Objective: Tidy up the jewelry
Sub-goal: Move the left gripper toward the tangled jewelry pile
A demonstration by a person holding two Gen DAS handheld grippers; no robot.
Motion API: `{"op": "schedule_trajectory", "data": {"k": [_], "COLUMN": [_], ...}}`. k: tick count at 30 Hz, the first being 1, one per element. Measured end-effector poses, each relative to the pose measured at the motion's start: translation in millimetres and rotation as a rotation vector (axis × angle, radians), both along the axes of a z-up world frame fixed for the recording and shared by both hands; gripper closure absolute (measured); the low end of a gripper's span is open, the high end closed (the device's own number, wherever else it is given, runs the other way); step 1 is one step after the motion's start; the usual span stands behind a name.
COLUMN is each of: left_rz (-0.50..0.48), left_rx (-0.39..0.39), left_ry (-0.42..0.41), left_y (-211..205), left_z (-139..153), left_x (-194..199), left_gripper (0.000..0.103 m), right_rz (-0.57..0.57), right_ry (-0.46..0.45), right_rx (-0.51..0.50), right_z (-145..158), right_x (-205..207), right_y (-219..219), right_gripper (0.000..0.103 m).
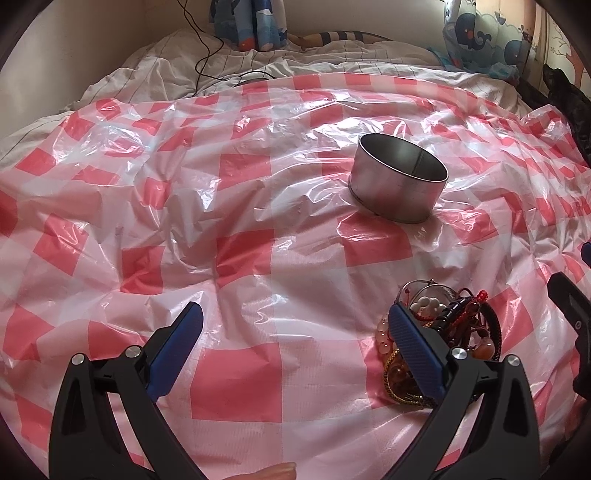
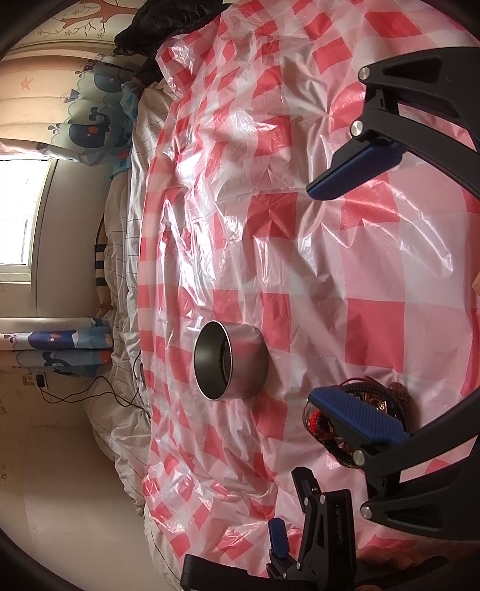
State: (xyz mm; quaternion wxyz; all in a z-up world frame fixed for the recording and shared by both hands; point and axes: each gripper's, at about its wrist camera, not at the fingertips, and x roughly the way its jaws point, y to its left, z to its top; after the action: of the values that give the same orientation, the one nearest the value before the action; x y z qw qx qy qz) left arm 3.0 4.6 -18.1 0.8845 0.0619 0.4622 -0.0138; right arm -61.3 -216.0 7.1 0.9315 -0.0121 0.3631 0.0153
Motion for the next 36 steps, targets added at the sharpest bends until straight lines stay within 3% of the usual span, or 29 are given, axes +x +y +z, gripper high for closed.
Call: {"op": "schedule_trajectory", "data": {"k": [14, 22, 25, 29, 33, 36], "left_rz": [0.043, 0.024, -0.027, -0.158, -0.19, -0.208], "left_rx": [-0.029, -0.031, -0.083, -0.137, -0.126, -0.169], "left_ry": [0.016, 0.028, 0.053, 0.038, 0.049, 0.08], "left_y": [14, 11, 6, -11, -21, -21], "left_z": [-1, -2, -1, 4, 1, 0], "left_x": [4, 3, 1, -11, -15, -15], "left_gripper": [0.006, 0.006, 0.006, 0.006, 0.006, 0.006], "right_rz": [0.131, 0.202, 0.216, 0.164, 0.106, 0.102], "right_ry": [0.075, 0.065, 0.075, 0.061, 0.065, 0.046], "right_rx": [0.014, 0.015, -0.007, -0.043, -0.018, -0.03], "right_z": [-11, -14, -15, -13, -10, -7], "right_x": [1, -2, -2, -1, 2, 1], "right_y": [22, 34, 37, 28, 12, 12], "right_gripper": [0.006, 0.007, 0.018, 0.02, 0.02, 0.02]}}
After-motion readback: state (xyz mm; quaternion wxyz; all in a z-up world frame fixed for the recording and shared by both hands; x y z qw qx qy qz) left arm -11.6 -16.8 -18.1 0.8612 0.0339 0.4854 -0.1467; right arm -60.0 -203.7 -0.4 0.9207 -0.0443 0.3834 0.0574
